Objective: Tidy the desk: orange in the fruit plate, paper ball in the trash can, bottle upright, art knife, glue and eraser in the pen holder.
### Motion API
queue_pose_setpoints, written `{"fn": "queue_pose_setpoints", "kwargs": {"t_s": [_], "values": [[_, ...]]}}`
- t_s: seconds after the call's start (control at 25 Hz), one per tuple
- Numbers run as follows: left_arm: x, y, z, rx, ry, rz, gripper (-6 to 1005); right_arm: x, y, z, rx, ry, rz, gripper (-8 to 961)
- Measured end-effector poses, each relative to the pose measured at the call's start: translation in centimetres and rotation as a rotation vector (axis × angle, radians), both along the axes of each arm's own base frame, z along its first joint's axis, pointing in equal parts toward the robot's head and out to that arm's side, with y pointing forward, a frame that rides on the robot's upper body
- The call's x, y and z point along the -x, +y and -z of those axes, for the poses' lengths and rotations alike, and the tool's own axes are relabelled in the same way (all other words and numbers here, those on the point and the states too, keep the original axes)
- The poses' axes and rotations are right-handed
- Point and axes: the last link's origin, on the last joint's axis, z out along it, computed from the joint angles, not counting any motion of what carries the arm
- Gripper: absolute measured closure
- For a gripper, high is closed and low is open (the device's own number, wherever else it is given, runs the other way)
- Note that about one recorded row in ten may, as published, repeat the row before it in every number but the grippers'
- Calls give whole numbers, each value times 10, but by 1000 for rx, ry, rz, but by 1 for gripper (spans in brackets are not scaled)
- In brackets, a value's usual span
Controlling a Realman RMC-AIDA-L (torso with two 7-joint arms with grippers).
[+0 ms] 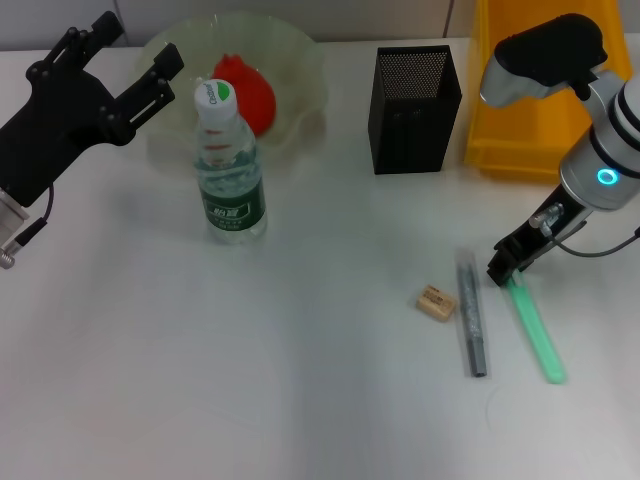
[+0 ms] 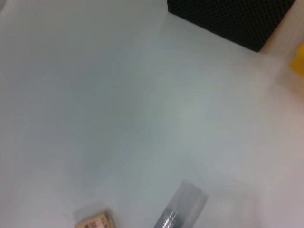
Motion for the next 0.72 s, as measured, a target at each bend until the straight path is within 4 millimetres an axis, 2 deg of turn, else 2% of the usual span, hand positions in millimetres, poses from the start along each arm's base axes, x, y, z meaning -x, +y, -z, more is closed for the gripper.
{"fn": "queue_pose_setpoints", "kwargs": {"t_s": [0.24, 0.52, 0.6, 0.64, 0.68, 0.72], "values": [[-1, 1, 0, -1, 0, 2, 197, 0, 0, 0, 1, -1, 5, 659], [-2, 2, 0, -2, 1, 2, 197, 0, 1, -4, -14, 4, 5, 761], [-2, 2, -1, -2, 0, 4, 197, -1, 1, -9, -26, 15, 3, 775], [-3, 2, -2, -5, 0, 9, 197, -2, 0, -20, -50, 46, 8, 775], [-3, 2, -2, -5, 0, 9, 197, -2, 0, -20, -50, 46, 8, 774], [-3, 2, -2, -5, 0, 9, 197, -3, -2, -28, -67, 73, 10, 774]]}}
